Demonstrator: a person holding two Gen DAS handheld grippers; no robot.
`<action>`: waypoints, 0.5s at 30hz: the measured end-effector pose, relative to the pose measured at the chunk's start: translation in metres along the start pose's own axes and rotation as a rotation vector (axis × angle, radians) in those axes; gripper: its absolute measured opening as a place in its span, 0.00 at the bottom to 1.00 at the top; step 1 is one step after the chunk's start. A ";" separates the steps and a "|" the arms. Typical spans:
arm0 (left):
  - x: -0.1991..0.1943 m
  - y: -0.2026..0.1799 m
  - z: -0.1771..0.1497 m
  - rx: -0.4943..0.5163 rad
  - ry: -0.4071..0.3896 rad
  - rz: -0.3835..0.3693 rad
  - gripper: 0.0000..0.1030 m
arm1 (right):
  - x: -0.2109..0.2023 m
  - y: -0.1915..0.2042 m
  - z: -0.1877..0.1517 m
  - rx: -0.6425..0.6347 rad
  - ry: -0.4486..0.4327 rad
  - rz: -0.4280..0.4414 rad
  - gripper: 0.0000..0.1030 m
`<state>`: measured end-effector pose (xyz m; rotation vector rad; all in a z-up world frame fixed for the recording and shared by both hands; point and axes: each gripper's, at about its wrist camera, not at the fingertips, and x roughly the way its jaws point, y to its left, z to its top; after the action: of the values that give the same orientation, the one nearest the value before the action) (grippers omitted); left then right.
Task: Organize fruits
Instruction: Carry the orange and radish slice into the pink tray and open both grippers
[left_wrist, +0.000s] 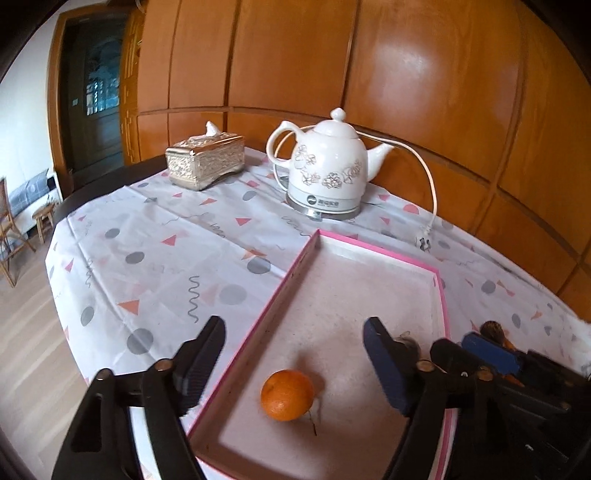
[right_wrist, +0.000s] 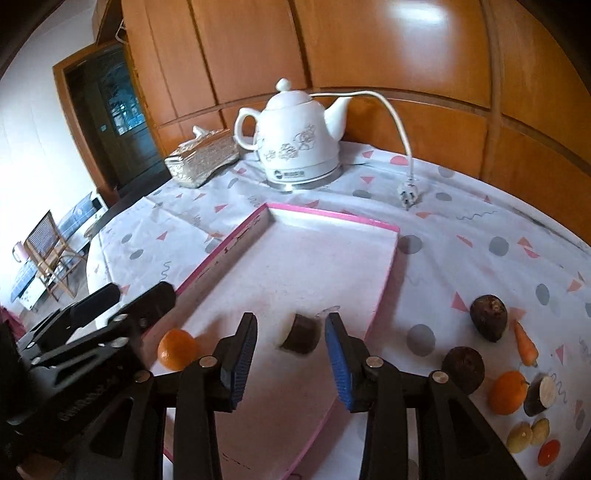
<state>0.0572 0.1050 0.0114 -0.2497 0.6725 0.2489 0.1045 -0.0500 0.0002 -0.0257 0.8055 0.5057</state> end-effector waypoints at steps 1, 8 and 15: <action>-0.002 0.002 0.000 -0.011 -0.007 -0.011 0.83 | -0.001 -0.002 -0.001 0.010 0.004 -0.006 0.48; -0.018 0.000 -0.004 -0.004 -0.037 -0.042 0.86 | -0.017 -0.020 -0.026 0.054 -0.017 -0.065 0.51; -0.028 -0.015 -0.010 0.039 -0.035 -0.068 0.89 | -0.041 -0.043 -0.046 0.099 -0.061 -0.163 0.51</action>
<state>0.0351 0.0836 0.0237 -0.2301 0.6327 0.1745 0.0679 -0.1150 -0.0108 0.0154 0.7605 0.3106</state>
